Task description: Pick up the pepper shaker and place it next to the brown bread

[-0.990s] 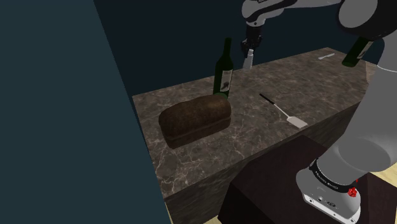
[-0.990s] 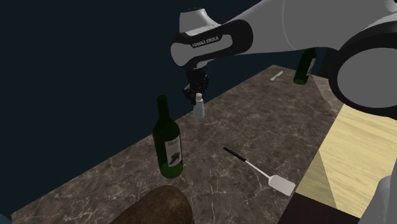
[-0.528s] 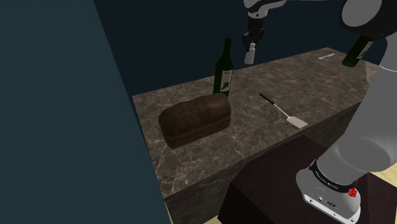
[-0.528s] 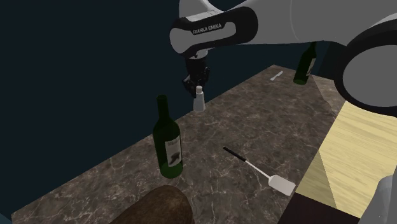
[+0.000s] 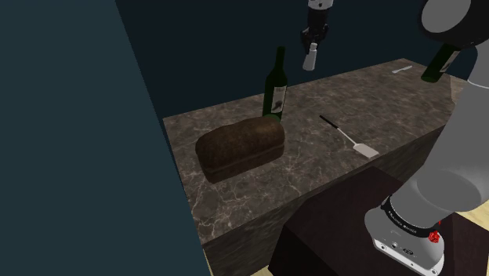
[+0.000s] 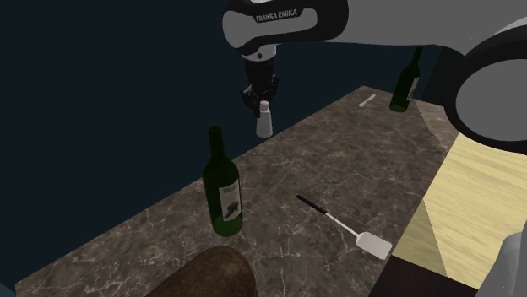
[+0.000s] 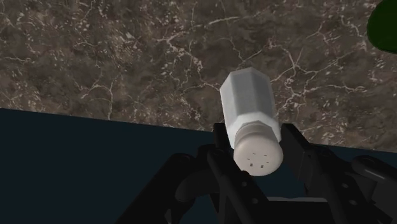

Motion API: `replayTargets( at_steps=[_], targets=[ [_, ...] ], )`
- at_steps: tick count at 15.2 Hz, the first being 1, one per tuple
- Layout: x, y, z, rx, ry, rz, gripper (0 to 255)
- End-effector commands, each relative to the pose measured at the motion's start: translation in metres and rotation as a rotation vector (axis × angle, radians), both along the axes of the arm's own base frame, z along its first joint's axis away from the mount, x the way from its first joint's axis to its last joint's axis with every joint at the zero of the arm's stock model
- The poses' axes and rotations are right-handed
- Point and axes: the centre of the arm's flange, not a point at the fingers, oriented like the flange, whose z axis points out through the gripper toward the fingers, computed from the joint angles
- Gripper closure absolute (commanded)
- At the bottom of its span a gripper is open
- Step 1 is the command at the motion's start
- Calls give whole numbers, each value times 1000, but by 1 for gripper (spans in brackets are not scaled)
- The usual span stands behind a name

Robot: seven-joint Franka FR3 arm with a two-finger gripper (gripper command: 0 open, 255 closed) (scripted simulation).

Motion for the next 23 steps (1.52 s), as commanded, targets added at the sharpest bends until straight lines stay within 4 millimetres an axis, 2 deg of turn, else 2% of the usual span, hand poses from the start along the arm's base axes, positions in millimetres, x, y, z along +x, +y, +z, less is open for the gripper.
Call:
replayTargets(
  at_steps=[1, 9, 23],
  targets=[
    [1, 0, 11, 0, 0, 0, 255],
    [1, 0, 50, 0, 0, 0, 255],
    [28, 183, 50, 0, 0, 0, 255]
  ],
)
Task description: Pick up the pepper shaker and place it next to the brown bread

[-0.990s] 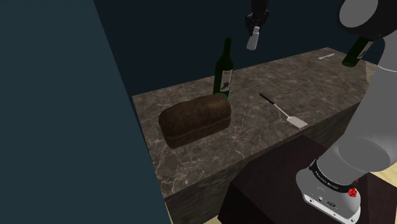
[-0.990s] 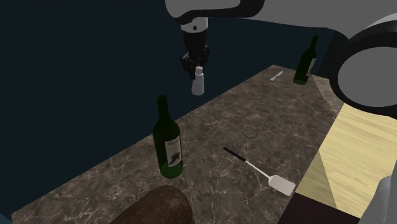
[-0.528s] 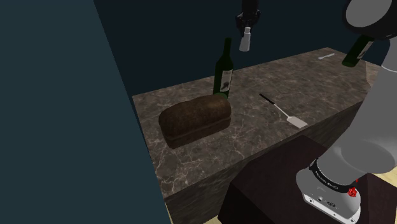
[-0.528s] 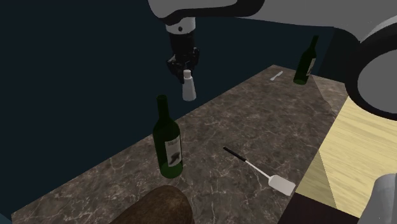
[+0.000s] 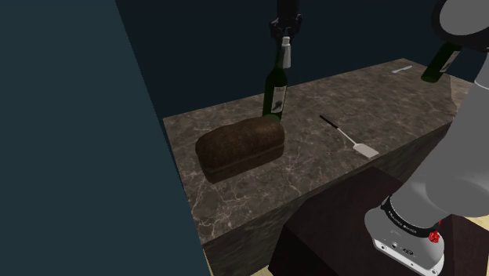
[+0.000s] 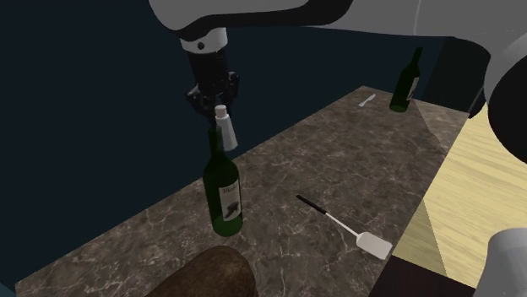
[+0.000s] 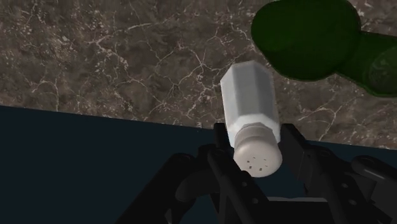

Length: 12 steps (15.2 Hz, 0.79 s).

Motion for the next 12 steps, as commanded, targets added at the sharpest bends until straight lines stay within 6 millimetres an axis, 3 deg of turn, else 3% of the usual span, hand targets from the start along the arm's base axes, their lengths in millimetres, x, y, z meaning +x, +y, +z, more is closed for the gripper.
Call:
replayTargets(
  at_steps=[1, 12],
  targets=[
    [2, 27, -1, 0, 0, -1, 255],
    [24, 171, -1, 0, 0, -1, 255]
  ],
)
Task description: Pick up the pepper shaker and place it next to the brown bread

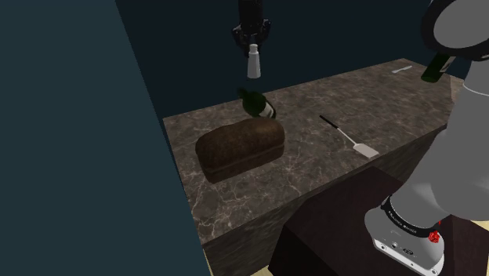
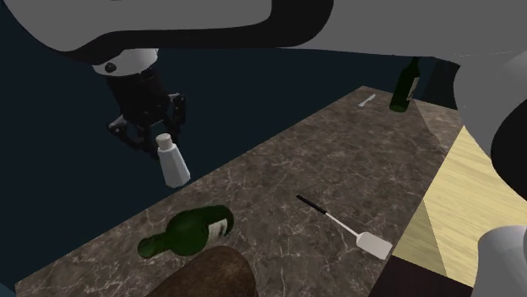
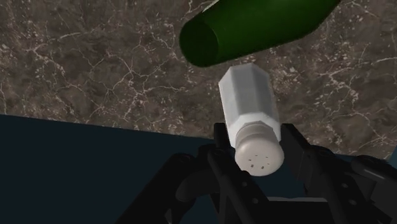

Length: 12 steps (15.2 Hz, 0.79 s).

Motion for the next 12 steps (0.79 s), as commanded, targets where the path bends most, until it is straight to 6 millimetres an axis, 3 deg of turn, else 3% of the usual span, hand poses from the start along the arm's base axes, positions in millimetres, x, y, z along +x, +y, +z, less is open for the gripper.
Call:
replayTargets(
  at_steps=[1, 9, 12],
  targets=[
    [7, 26, -1, 0, 0, -1, 255],
    [23, 128, -1, 0, 0, -1, 255],
    [23, 128, -17, 0, 0, -1, 255]
  ],
)
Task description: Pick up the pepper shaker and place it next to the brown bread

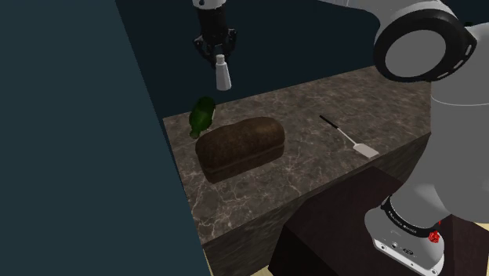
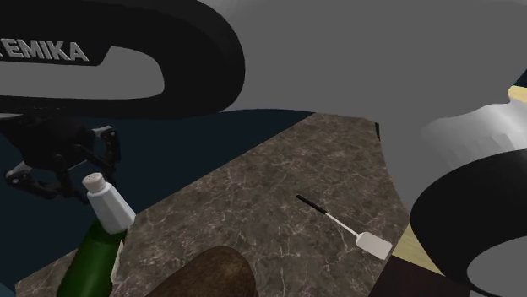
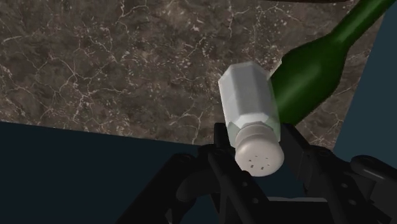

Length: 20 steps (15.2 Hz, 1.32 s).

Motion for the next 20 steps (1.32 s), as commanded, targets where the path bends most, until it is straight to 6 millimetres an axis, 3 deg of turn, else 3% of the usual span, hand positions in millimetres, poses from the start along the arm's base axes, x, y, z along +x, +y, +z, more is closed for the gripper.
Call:
replayTargets(
  at_steps=[1, 20],
  targets=[
    [-1, 1, -10, 0, -1, -1, 255],
    [-1, 1, -110, 0, -1, -1, 255]
  ],
)
